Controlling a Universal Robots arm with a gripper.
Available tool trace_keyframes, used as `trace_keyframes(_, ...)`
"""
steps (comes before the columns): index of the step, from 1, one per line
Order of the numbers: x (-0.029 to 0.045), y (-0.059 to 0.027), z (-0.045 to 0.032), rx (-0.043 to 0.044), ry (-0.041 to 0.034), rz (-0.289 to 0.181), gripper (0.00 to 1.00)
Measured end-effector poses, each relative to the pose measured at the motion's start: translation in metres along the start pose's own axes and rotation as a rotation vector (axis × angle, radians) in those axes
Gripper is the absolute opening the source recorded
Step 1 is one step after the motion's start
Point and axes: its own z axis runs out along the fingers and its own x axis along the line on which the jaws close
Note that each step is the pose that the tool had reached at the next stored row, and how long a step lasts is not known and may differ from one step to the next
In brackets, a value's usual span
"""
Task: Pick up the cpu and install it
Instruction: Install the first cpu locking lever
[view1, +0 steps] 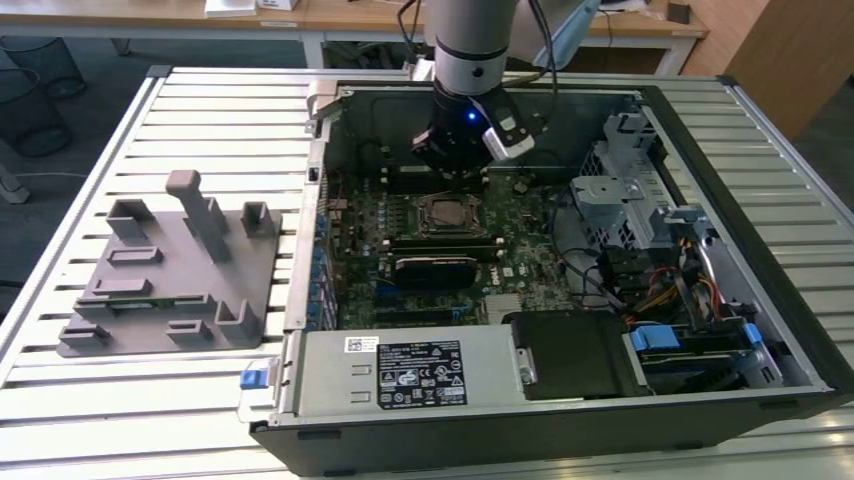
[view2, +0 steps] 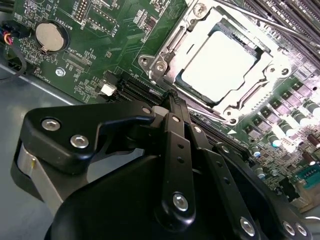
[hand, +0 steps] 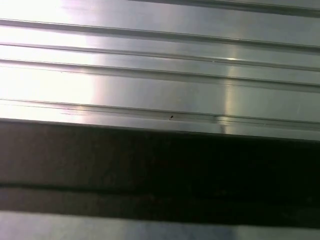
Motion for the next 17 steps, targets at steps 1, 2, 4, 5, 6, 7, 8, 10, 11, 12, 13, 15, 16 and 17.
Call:
trace_keyframes(1, 0.0, 0.0, 0.0007, 0.0, 0.0006, 0.0, 0.11)
trace_keyframes(2, -0.0001, -0.0001, 0.0015, -0.0001, 0.0012, 0.0, 0.11)
trace_keyframes(4, -0.0003, -0.0002, 0.0034, -0.0001, 0.0027, 0.0, 0.11)
trace_keyframes(5, -0.0004, -0.0002, 0.0043, -0.0002, 0.0034, 0.0, 0.11)
trace_keyframes(6, -0.0006, -0.0003, 0.0053, -0.0003, 0.0042, 0.0, 0.11)
trace_keyframes(7, -0.0008, -0.0004, 0.0062, -0.0003, 0.005, 0.0, 0.11)
trace_keyframes(8, -0.0011, -0.0004, 0.007, -0.0003, 0.0058, 0.0, 0.11)
trace_keyframes(10, -0.0017, -0.0005, 0.0084, -0.0003, 0.0073, 0.0, 0.11)
trace_keyframes(11, -0.0021, -0.0006, 0.0087, -0.0003, 0.0077, 0.0, 0.11)
trace_keyframes(12, -0.0023, -0.0006, 0.0087, -0.0002, 0.0079, 0.0, 0.11)
trace_keyframes(13, -0.0026, -0.0006, 0.0087, -0.0003, 0.008, 0.0, 0.11)
trace_keyframes(15, -0.0031, -0.0006, 0.0088, -0.0005, 0.0081, 0.0, 0.11)
trace_keyframes(16, -0.0034, -0.0006, 0.0087, -0.0005, 0.0084, 0.0, 0.11)
trace_keyframes(17, -0.0036, -0.0006, 0.0083, -0.0004, 0.0087, 0.0, 0.11)
